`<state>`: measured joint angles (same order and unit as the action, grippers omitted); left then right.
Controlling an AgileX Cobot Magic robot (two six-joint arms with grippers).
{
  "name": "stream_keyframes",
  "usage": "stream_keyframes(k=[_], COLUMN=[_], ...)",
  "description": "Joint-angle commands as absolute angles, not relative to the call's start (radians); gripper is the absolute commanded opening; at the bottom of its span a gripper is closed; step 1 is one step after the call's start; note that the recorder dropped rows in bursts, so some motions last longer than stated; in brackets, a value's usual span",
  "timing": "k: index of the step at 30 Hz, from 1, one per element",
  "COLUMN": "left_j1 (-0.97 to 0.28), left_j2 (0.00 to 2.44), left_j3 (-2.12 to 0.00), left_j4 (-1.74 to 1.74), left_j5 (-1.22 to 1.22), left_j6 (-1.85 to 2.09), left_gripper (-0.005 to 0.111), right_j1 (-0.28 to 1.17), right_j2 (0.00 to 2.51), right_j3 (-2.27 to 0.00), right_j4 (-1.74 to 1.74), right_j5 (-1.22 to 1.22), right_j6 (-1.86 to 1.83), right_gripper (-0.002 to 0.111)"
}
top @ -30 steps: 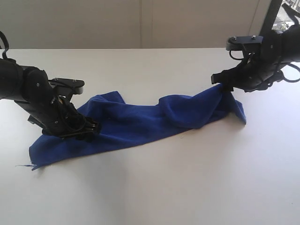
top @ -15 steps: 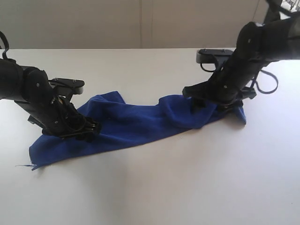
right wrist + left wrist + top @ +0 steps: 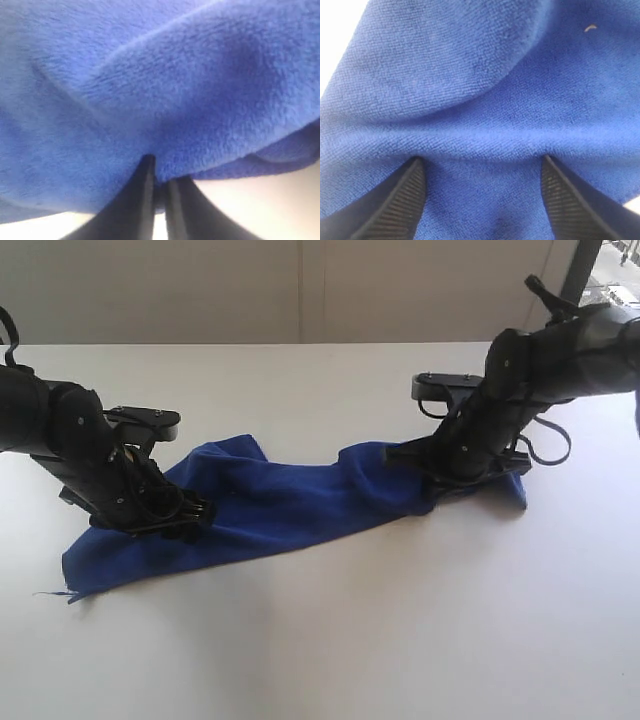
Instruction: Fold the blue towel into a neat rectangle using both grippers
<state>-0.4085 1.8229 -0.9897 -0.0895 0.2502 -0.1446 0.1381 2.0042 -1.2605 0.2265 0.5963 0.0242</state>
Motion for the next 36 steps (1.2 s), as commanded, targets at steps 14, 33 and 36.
stream_keyframes(k=[14,33,36], left_j1=[-0.412,-0.412,-0.412], left_j2=[1.86,1.86,1.86], left_j3=[-0.972,-0.972,-0.972], left_j4=[-0.096,-0.096,-0.096], left_j5=[0.325,0.347,0.343], left_j6=[-0.134,-0.134,-0.134], left_gripper=[0.07,0.07,0.07], right_j1=[0.131,-0.07,-0.058], right_j2=[1.764,1.958,1.95], right_j3=[-1.353,-1.447,-1.447], right_j4=[0.228,0.213,0.211], right_j5=[0.367,0.387,0.556], right_j6=[0.026,0.0,-0.084], right_gripper=[0.0,0.072,0.068])
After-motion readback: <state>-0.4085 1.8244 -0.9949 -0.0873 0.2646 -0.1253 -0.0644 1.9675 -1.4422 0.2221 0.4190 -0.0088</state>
